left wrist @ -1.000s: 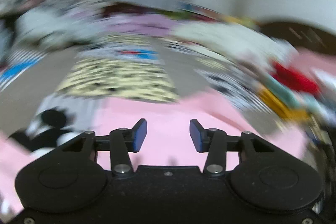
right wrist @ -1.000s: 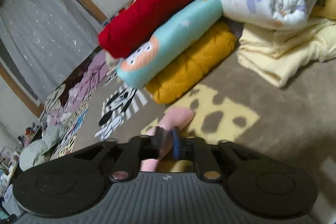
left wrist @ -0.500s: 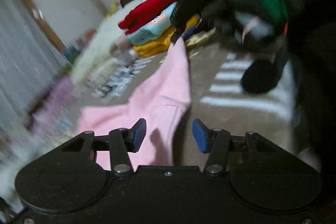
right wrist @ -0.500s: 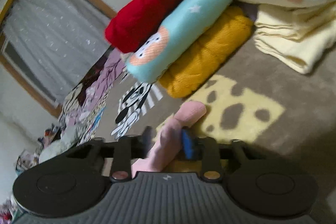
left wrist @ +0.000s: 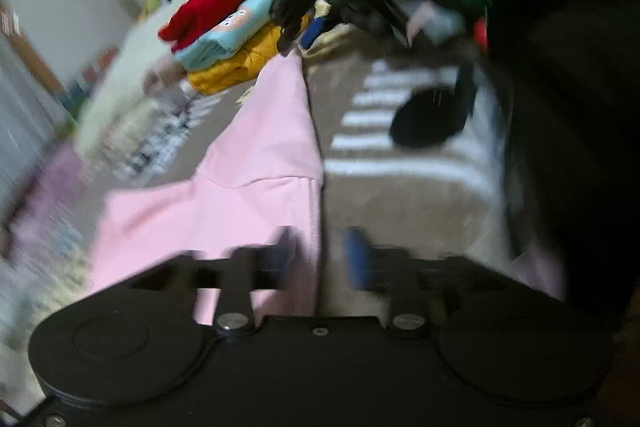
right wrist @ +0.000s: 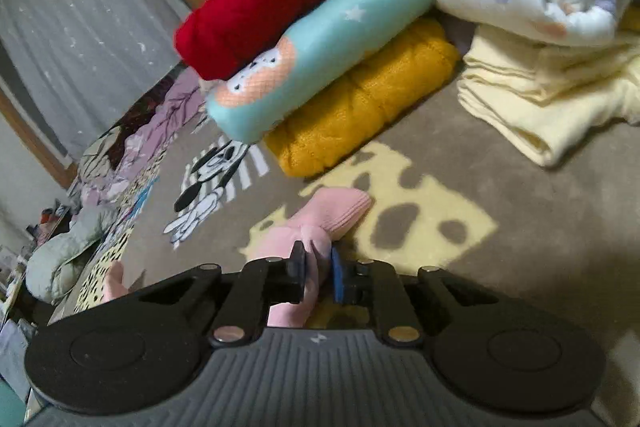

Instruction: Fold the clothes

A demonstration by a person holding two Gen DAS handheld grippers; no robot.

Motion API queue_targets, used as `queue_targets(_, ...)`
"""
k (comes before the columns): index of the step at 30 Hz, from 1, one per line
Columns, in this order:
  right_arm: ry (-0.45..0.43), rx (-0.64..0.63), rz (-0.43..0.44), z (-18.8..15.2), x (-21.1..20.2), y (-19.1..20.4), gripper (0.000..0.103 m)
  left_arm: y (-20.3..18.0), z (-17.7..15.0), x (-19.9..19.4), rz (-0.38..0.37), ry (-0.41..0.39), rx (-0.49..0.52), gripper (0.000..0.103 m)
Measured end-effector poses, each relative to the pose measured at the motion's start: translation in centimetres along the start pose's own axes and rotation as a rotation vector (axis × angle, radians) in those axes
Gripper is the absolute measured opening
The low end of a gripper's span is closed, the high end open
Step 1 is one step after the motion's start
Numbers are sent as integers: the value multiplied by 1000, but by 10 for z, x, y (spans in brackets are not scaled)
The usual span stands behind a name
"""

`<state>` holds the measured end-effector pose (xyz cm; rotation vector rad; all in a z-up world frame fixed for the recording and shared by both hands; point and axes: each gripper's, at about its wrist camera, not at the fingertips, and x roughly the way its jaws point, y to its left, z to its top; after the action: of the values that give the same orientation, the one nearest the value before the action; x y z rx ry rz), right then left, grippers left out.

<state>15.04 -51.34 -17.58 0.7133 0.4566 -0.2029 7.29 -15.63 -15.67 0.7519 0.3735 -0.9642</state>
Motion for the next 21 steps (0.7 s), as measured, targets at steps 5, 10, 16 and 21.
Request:
queue_targets(5,-190,-119,-67,3,-33,16,43,50,-7,-25,-53,-89,-272,58)
queue_targets(10,-157,-334,107,-12,-37,61,43,103,-31,-25,120,-132,-630,58)
queue_targets(16,131,-538,270,-28,24,159,43,130,-60,-23,133,-118,-794,58)
queue_targets(21,304,-530,305,-28,92,203,43,134,-66,-19,125,-104,-801,58)
